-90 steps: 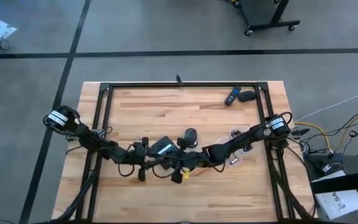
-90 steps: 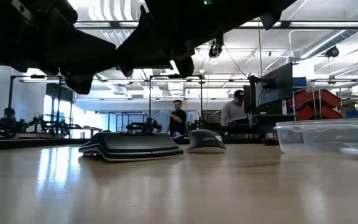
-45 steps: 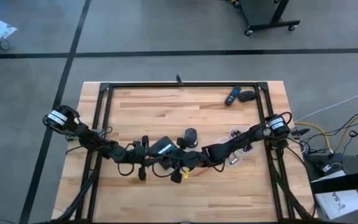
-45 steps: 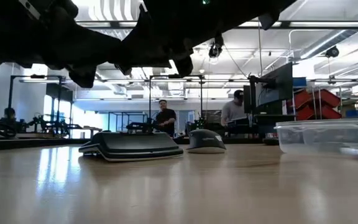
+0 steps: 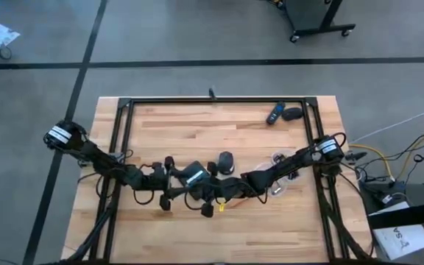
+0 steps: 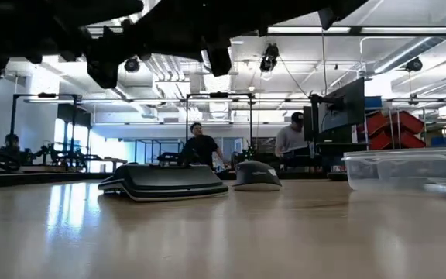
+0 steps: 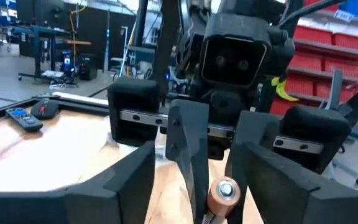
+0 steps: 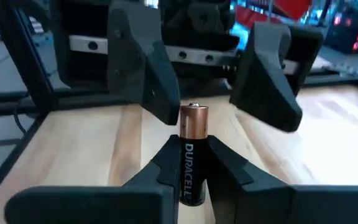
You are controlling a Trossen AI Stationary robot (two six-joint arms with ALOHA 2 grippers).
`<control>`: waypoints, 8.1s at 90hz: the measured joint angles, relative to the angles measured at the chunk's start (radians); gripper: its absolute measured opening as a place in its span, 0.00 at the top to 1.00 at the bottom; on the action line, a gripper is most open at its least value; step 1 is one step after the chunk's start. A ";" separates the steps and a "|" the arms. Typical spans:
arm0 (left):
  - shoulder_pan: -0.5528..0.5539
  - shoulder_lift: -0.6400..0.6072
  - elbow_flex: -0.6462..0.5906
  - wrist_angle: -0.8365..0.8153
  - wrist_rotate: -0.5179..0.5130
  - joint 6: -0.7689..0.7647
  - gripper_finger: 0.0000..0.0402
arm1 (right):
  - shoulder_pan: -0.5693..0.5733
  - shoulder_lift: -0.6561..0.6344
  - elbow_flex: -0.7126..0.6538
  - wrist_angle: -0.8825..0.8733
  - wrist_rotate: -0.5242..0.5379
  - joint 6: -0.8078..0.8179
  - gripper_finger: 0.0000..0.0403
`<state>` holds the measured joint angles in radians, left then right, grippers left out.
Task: Insert battery
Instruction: Insert the brown battery into the calculator battery compartment
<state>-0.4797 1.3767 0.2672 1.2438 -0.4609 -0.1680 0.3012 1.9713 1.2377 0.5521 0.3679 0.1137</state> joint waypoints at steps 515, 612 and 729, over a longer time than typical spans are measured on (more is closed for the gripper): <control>0.205 0.334 0.669 -1.423 0.104 -0.581 0.92 | 0.172 -0.288 -0.410 -0.572 0.331 0.605 0.99; 0.201 0.317 0.665 -1.481 0.144 -0.427 0.76 | 0.163 -0.286 -0.409 -0.510 0.331 0.494 0.99; -0.003 0.004 0.527 -1.658 0.139 -0.462 0.69 | 0.023 0.035 -0.175 -0.067 0.155 0.053 0.99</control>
<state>-0.4831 1.3804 0.7942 -0.4141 -0.3222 -0.6297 0.3244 2.0067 1.0627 0.4846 0.5226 0.1662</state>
